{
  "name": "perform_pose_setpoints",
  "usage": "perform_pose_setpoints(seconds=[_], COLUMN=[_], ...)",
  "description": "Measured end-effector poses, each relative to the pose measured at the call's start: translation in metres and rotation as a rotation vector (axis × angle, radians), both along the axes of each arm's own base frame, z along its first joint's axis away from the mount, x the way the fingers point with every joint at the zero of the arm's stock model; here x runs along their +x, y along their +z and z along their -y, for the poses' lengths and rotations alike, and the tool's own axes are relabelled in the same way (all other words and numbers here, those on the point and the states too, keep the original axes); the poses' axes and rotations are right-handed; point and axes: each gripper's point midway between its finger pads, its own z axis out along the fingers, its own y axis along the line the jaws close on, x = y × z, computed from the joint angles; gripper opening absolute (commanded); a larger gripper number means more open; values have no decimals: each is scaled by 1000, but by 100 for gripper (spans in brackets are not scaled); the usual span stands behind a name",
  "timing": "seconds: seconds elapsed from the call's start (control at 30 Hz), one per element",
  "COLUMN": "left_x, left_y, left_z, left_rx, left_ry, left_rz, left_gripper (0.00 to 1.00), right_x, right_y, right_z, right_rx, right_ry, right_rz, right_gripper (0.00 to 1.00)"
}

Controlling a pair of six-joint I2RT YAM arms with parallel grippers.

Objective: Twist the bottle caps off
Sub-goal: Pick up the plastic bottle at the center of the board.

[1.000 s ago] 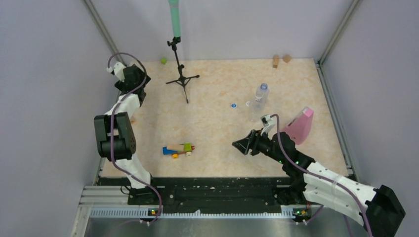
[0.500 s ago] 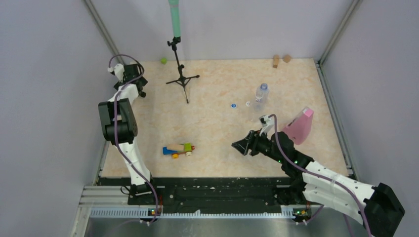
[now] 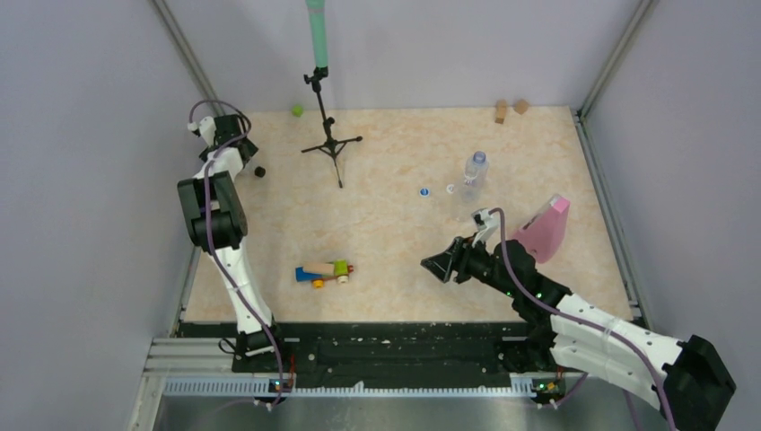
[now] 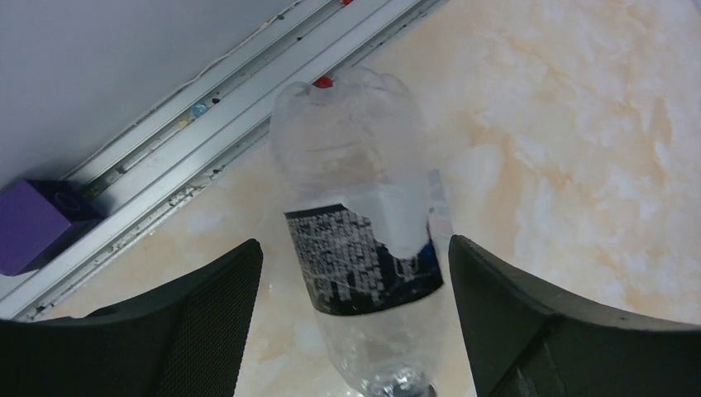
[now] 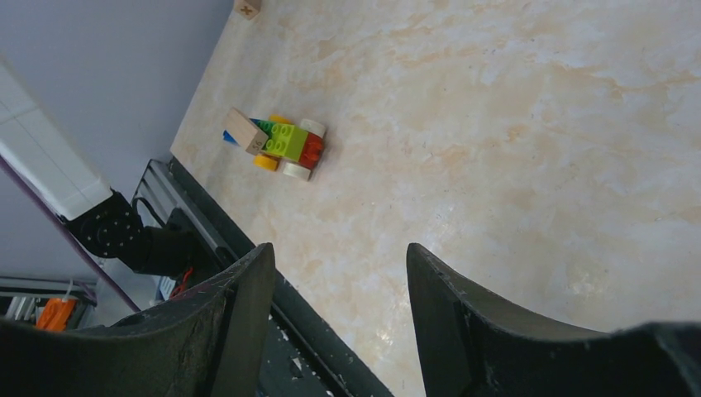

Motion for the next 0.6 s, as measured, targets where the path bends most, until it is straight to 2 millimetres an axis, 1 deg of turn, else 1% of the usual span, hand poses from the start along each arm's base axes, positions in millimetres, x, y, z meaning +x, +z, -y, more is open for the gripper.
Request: perform_pose_setpoints(seconds=[0.17, 0.27, 0.33, 0.37, 0.53, 0.6], left_x=[-2, -3, -3, -3, 0, 3], left_y=[-11, -12, -13, -14, -14, -14], left_z=[-9, -11, -11, -10, -7, -4], left_rx=[10, 24, 26, 26, 11, -4], left_ry=[-10, -25, -34, -44, -61, -70], left_rz=[-47, -63, -68, -72, -60, -39], left_gripper=[83, 76, 64, 59, 41, 37], right_x=[1, 1, 1, 2, 1, 1], right_y=[0, -2, -5, -6, -13, -14], right_z=[0, -2, -3, -3, -5, -5], right_rx=[1, -3, -10, -13, -29, -31], right_ry=[0, 3, 7, 9, 17, 20], right_rz=[2, -2, -6, -9, -25, -29], right_gripper=[59, 59, 59, 59, 59, 59])
